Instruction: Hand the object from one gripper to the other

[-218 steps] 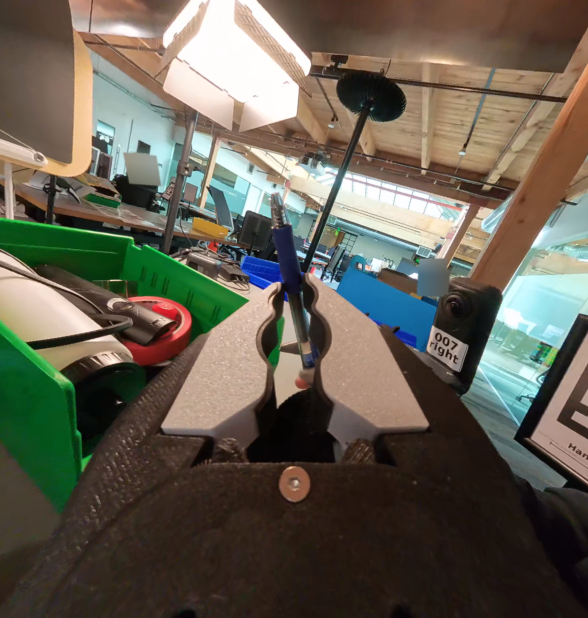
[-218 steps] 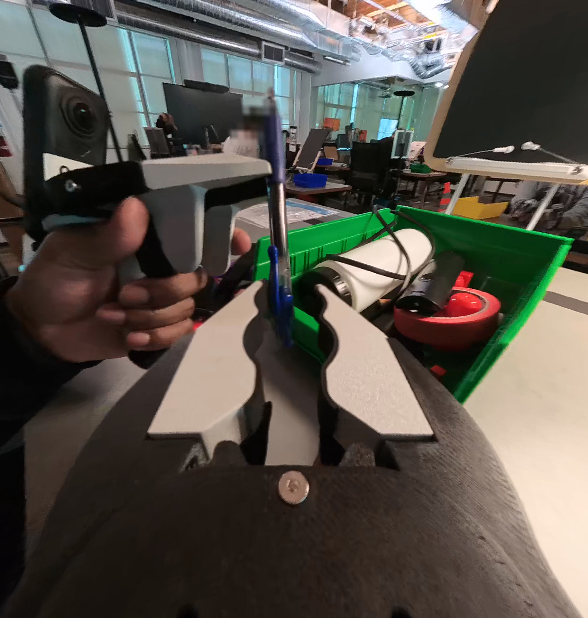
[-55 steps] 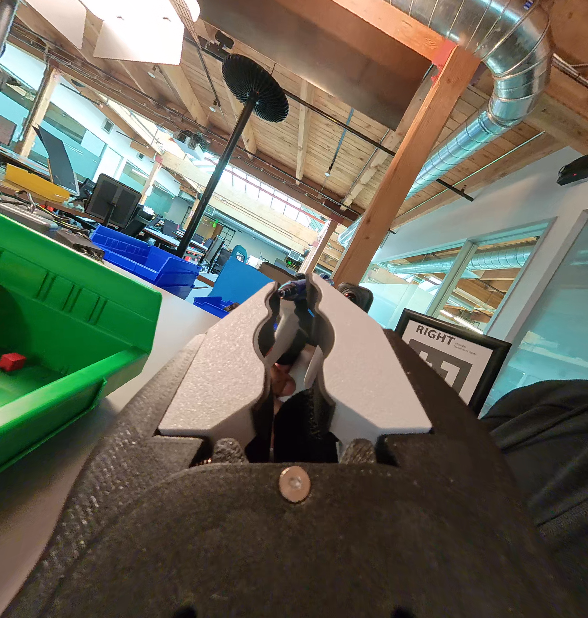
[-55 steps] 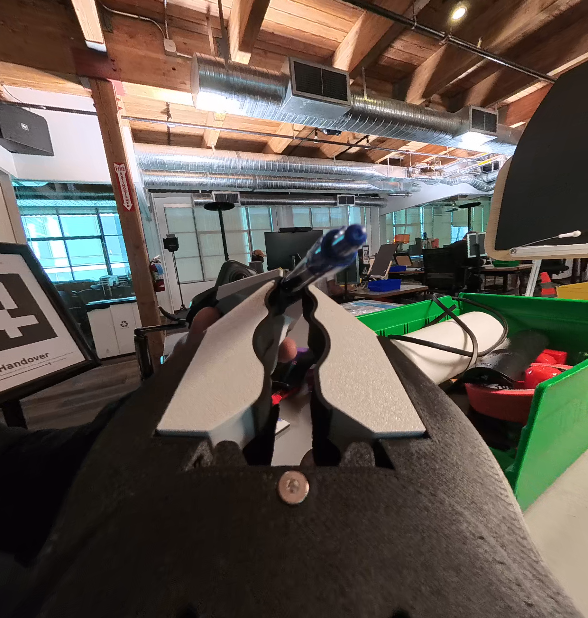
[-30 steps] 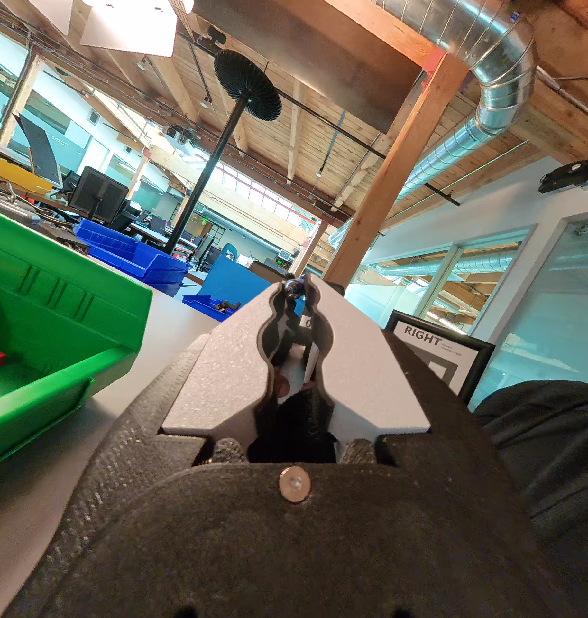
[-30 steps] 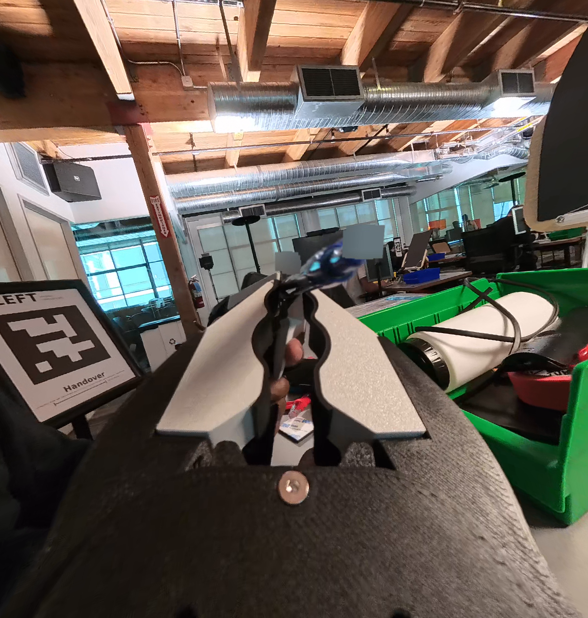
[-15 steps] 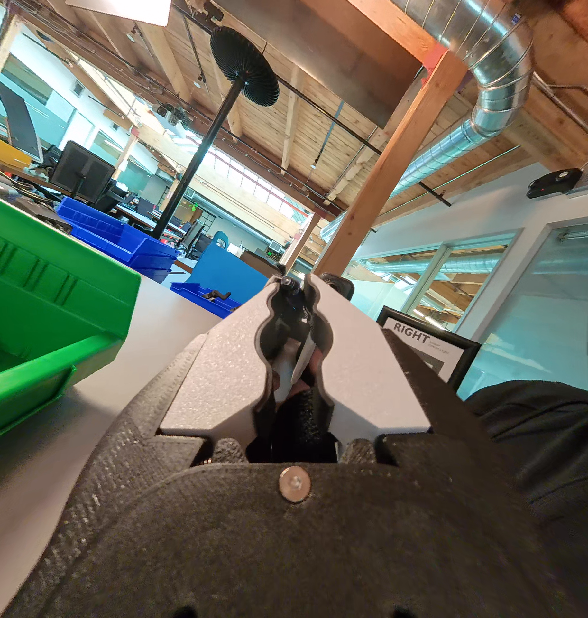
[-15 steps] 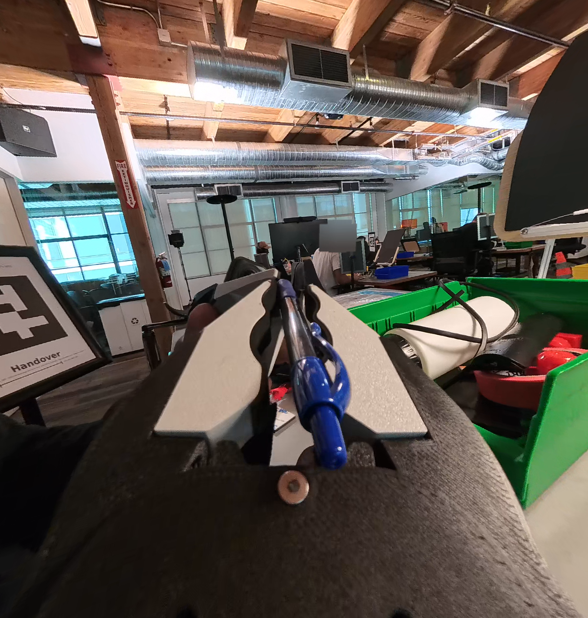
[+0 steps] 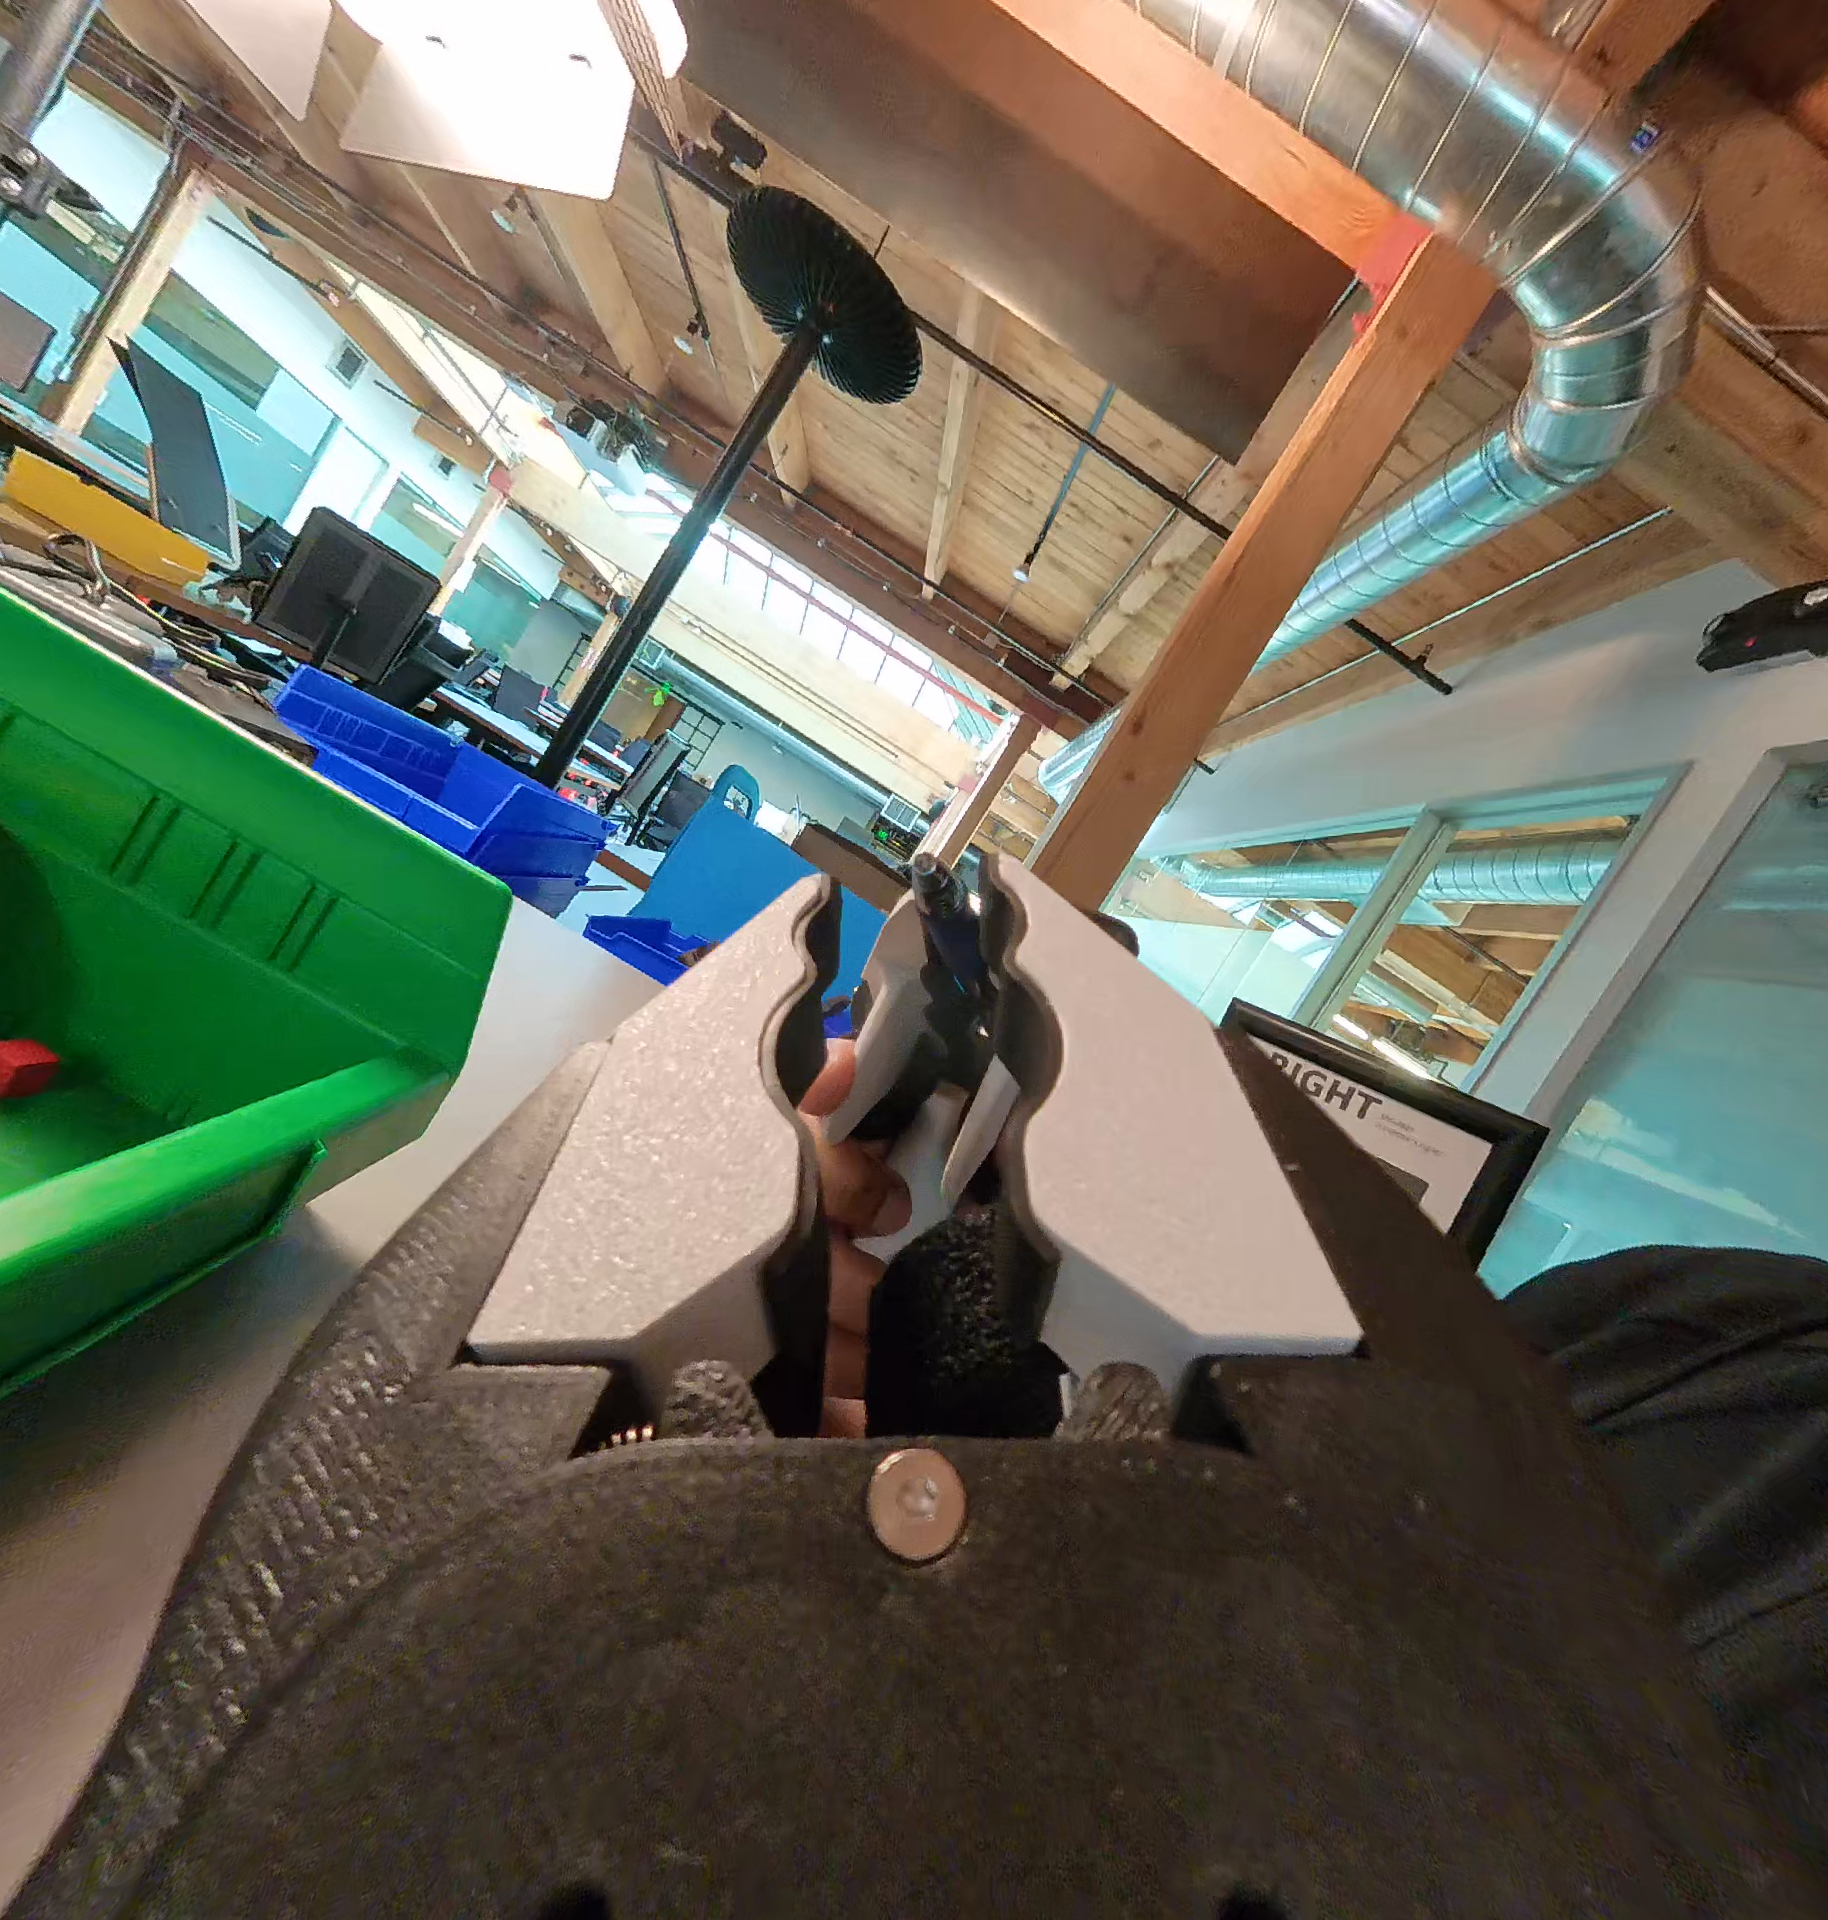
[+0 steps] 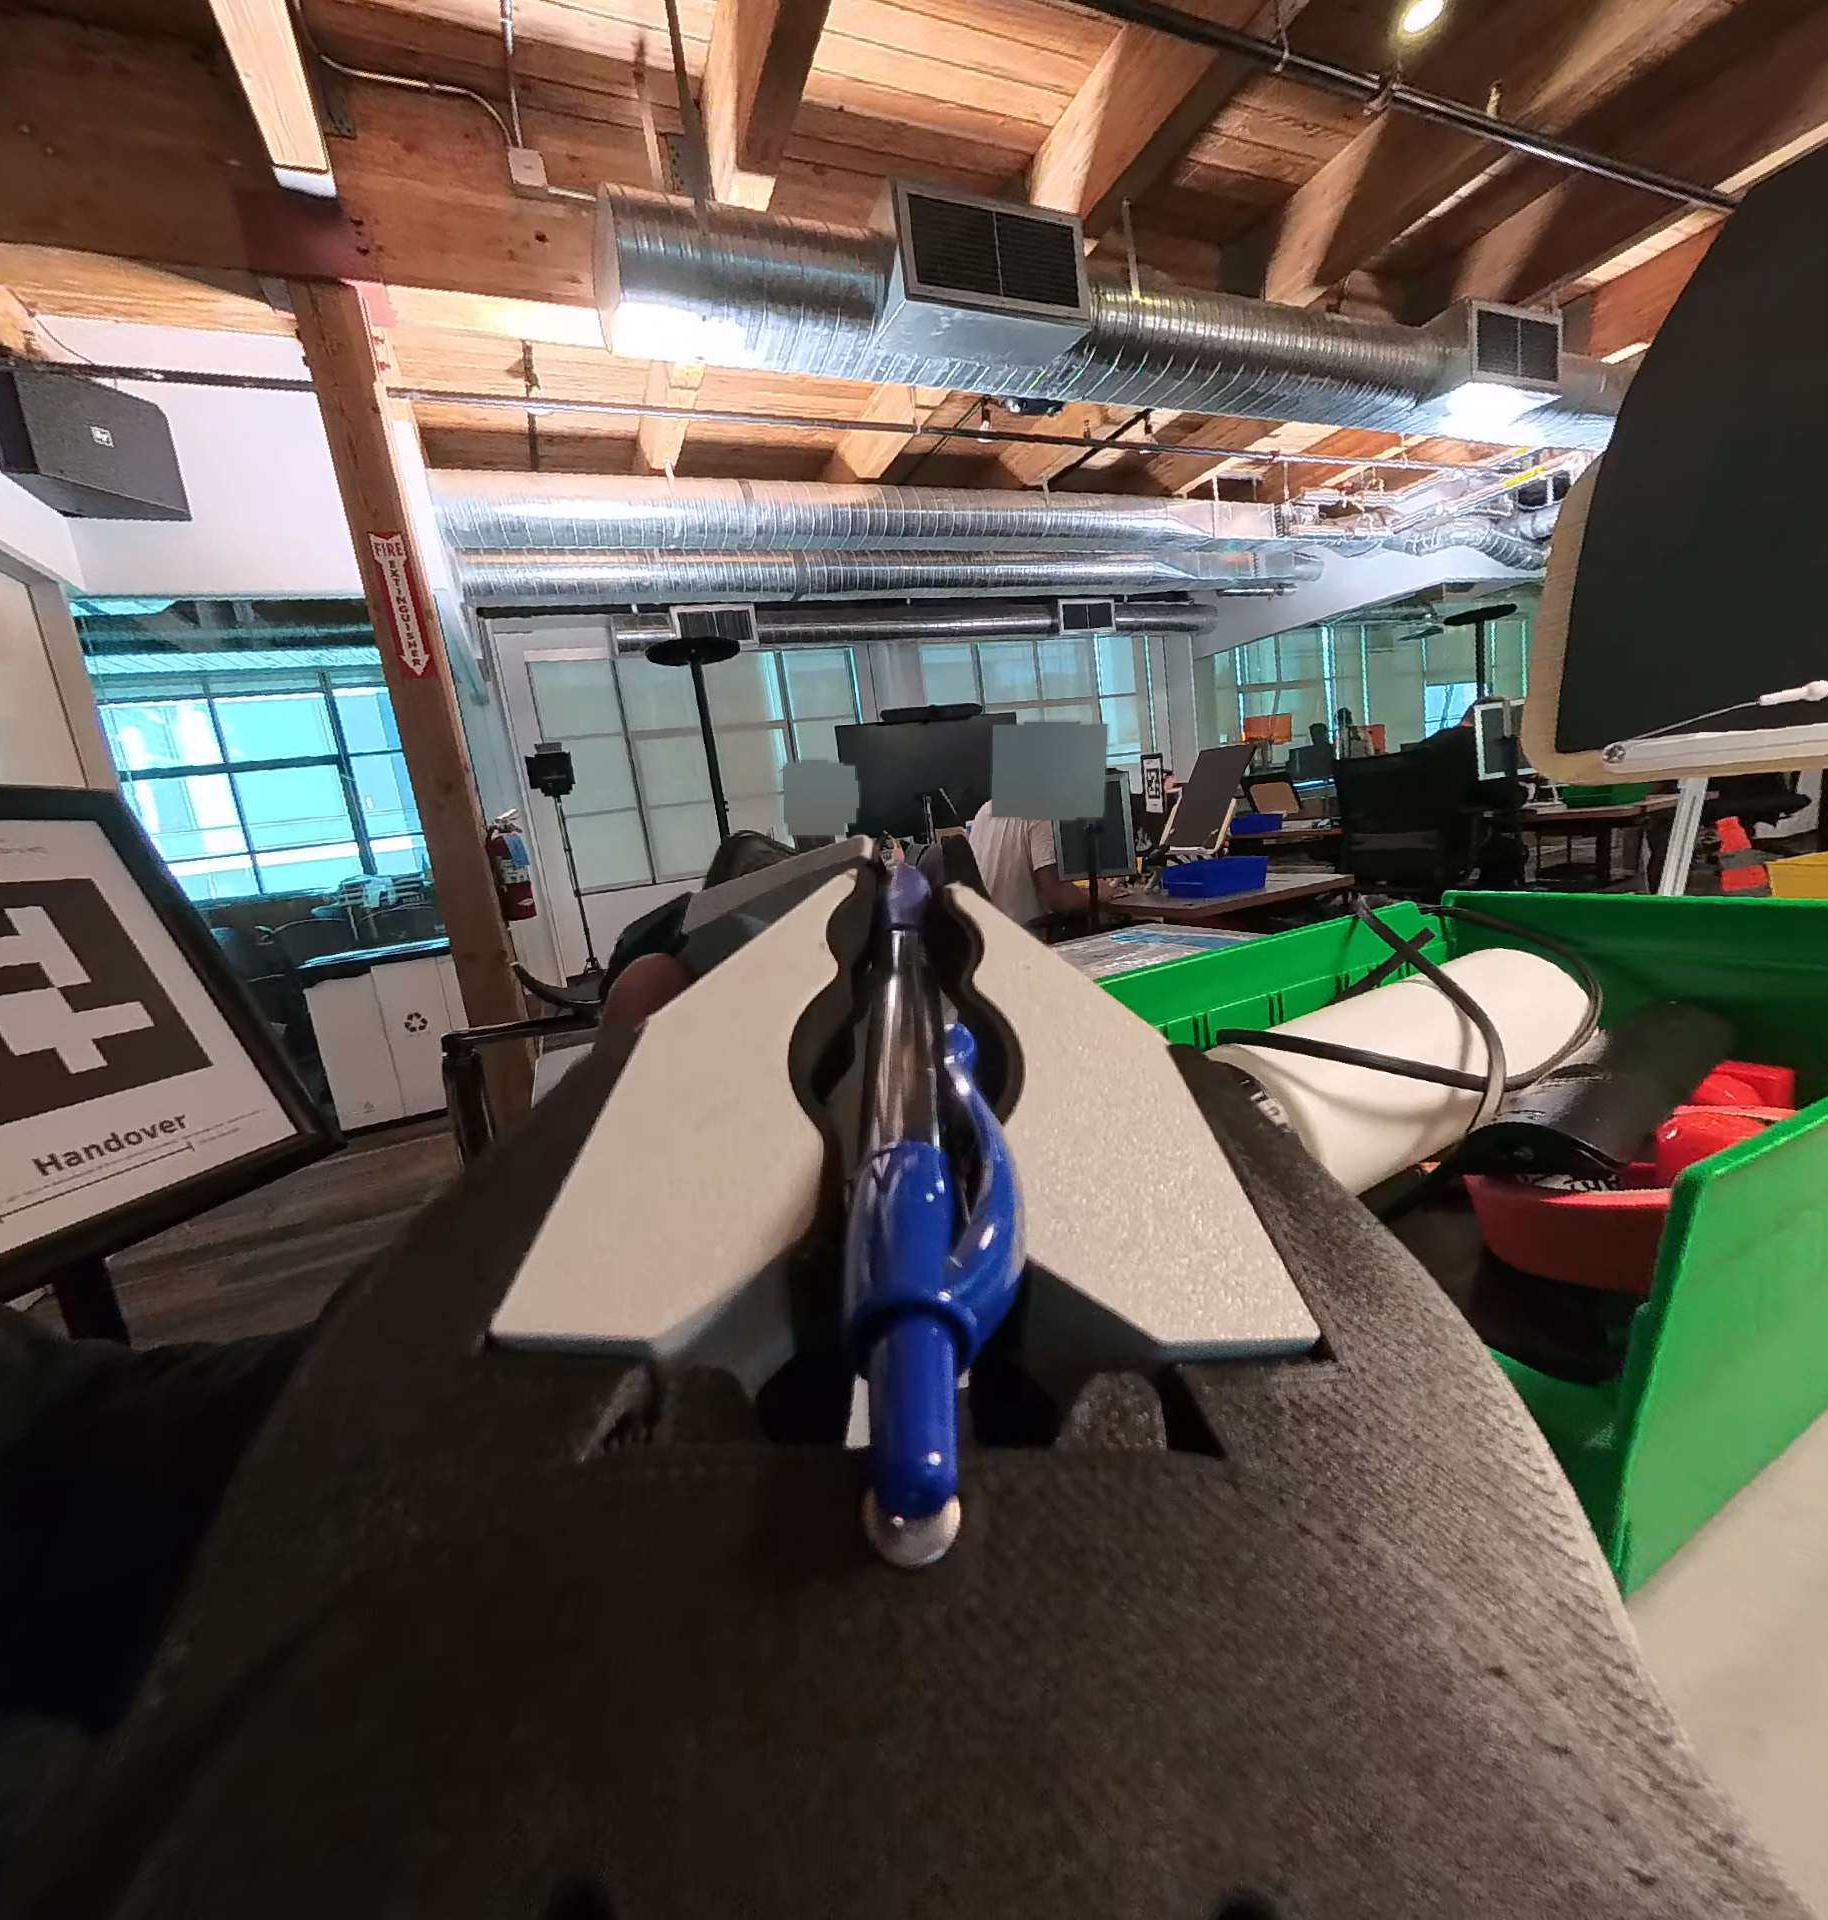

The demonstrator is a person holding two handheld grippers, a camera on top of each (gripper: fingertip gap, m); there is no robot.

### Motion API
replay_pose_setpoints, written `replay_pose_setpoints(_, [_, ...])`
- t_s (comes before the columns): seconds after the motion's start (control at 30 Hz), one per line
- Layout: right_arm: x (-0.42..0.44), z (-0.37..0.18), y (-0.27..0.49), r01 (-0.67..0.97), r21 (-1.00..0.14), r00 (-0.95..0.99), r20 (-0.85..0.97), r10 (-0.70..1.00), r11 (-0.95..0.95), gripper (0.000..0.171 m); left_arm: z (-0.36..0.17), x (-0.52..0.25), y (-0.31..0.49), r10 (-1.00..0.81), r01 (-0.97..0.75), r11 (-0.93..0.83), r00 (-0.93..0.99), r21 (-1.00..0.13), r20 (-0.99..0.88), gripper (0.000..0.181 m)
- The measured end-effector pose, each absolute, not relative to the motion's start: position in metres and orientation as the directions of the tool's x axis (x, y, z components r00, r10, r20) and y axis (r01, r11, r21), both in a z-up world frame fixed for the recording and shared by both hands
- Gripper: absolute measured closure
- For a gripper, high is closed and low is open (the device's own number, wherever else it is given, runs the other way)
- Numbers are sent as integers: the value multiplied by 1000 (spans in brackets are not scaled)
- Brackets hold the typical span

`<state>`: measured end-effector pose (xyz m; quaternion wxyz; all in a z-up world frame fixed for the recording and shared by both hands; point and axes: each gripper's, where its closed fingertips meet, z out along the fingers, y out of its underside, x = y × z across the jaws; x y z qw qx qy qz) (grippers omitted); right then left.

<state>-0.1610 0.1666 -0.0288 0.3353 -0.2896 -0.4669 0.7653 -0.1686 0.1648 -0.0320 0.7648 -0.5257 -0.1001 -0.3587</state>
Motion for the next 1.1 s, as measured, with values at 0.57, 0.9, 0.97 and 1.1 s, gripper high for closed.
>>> replay_pose_setpoints(0.57, [-176, -35, 195, -302, -940, -342, -49, 938, -159, 129, -12, -228, 124, -254, 572, 509, 814, -644, 522, 172])
replay_pose_setpoints(0.9, [-193, -61, 193, -217, -922, -94, 348, 933, 322, 136, -26, -206, 149, 163, 80, 363, 976, -928, 148, 171])
replay_pose_setpoints(0.97, [-196, -67, 190, -189, -900, -76, 412, 908, 393, 136, -29, -200, 153, 155, 59, 331, 981, -942, 115, 172])
replay_pose_setpoints(1.1, [-200, -74, 193, -142, -868, -23, 483, 875, 476, 156, -32, -189, 159, 111, 44, 298, 991, -954, 81, 171])
